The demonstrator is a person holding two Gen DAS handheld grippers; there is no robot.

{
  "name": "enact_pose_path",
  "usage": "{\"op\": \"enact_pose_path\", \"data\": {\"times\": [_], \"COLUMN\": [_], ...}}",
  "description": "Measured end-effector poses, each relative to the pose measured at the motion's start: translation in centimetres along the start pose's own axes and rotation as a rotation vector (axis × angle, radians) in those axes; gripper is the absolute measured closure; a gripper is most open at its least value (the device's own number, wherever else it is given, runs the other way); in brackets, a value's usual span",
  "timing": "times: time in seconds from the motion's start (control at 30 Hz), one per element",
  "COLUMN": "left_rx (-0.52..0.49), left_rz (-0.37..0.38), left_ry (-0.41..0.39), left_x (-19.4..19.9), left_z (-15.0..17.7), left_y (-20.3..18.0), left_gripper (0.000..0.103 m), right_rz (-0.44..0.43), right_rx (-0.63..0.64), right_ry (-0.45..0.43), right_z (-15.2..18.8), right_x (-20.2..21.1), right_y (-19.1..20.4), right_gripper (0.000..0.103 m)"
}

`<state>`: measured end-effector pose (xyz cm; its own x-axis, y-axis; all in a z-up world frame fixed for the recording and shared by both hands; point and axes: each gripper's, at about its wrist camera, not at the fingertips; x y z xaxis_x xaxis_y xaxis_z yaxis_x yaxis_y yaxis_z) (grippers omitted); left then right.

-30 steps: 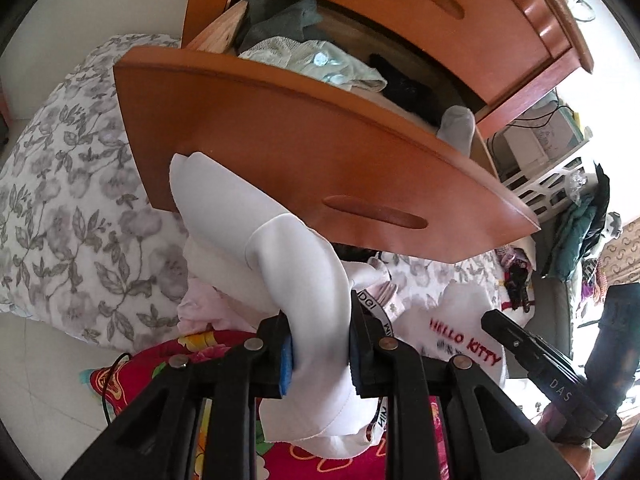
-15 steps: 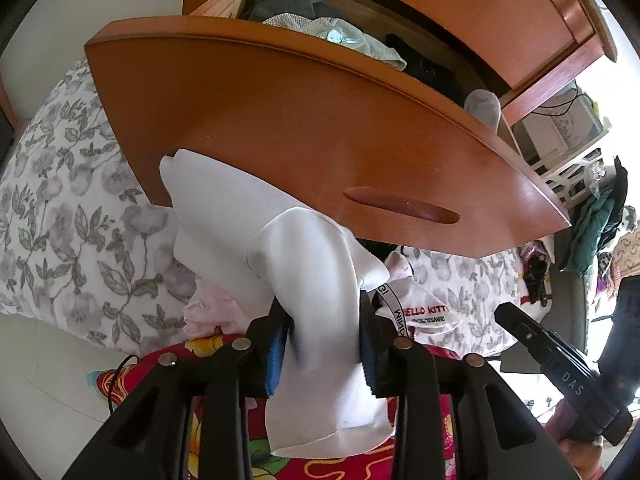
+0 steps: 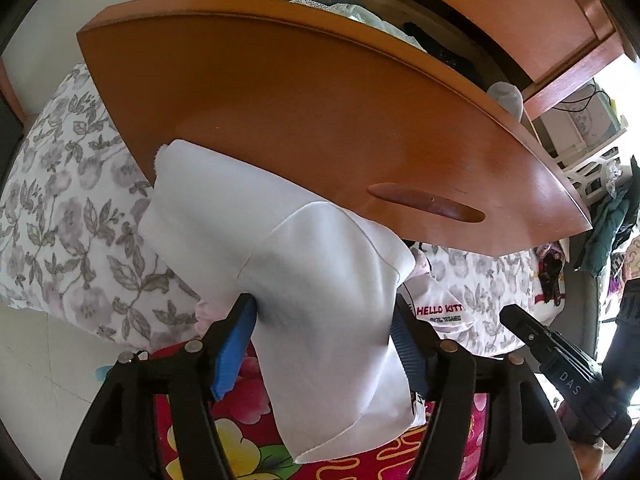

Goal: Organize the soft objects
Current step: 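Open both grippers to drop the white shirt and sock on the bed, then raise both grippers back into the open drawer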

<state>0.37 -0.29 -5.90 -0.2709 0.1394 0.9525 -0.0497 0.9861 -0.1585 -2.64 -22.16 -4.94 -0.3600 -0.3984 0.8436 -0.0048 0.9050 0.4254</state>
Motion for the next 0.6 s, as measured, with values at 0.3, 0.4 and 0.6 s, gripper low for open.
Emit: {"op": "enact_pose_path", "data": {"times": [0.3, 0.4, 0.6], "left_rx": [-0.024, -0.030, -0.022], "left_rz": [-0.058, -0.073, -0.092], "left_ry": [-0.081, -0.099, -0.157], "left_x": [1.5, 1.9, 3.2], "left_z": [-0.2, -0.2, -0.2], "left_y": [-0.1, 0.0, 0.4], "left_gripper": [0.010, 0.006, 0.003], "right_rz": [0.048, 0.059, 0.066], "right_rx": [0.000, -0.005, 0.002], "right_ry": [-0.005, -0.011, -0.028], "right_z": [0.0, 0.0, 0.0], "right_x": [0.0, 0.2, 0.6], "right_y": [-0.3, -0.3, 0.0], "right_gripper": [0.042, 0.034, 0.015]}}
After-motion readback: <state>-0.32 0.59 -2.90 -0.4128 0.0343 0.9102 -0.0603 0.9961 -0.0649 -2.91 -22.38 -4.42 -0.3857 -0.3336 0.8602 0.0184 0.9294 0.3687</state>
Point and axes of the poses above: each gripper's, at about its wrist camera, not at the fingertips, and x roughly against the way its jaws point, y to its left, z to its underside, and after that the axes turned 9 degrees about -z, right-handed
